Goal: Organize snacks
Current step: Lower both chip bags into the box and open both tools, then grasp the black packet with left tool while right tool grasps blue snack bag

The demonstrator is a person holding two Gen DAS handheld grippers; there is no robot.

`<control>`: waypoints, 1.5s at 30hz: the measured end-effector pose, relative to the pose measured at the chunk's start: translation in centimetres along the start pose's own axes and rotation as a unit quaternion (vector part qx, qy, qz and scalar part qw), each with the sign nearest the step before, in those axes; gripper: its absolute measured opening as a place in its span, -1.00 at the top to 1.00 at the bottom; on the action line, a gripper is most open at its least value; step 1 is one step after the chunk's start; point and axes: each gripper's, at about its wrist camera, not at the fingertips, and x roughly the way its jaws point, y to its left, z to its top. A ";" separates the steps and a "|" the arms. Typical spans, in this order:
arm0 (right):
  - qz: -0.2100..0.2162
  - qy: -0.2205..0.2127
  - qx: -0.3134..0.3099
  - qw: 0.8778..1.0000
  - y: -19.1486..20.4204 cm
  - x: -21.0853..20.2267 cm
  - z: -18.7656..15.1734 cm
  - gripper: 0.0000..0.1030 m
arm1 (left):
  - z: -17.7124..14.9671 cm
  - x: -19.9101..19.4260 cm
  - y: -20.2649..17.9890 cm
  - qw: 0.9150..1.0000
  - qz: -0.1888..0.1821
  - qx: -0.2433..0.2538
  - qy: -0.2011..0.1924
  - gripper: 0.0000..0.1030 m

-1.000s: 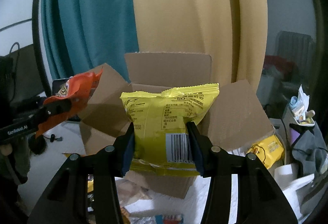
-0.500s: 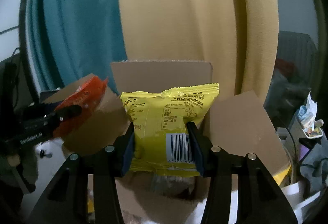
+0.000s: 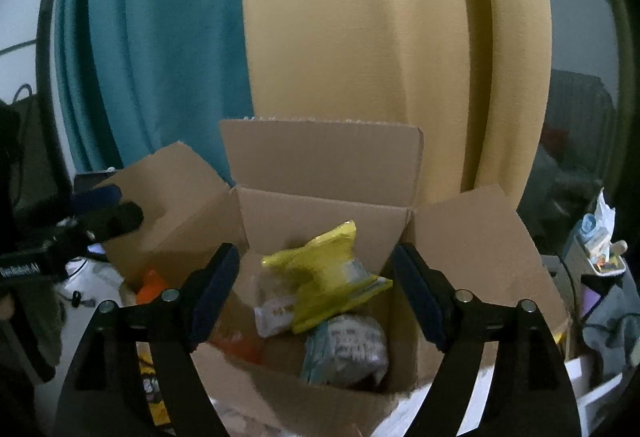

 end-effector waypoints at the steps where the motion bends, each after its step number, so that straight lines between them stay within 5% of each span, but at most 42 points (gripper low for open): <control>1: 0.001 0.002 -0.001 1.000 0.2 -0.4 -0.1 -0.60 | -0.1 -0.4 0.0 1.000 0.000 0.000 -0.001 -0.62; 23: -0.006 0.014 0.002 1.000 2.5 -6.5 -3.8 -0.60 | -4.5 -7.1 -1.4 0.999 -0.026 -0.002 0.020 -0.63; 45: -0.024 0.092 0.058 0.994 -1.6 -7.5 -13.1 -0.60 | -13.4 -5.4 -4.0 0.990 -0.051 -0.009 0.129 -0.64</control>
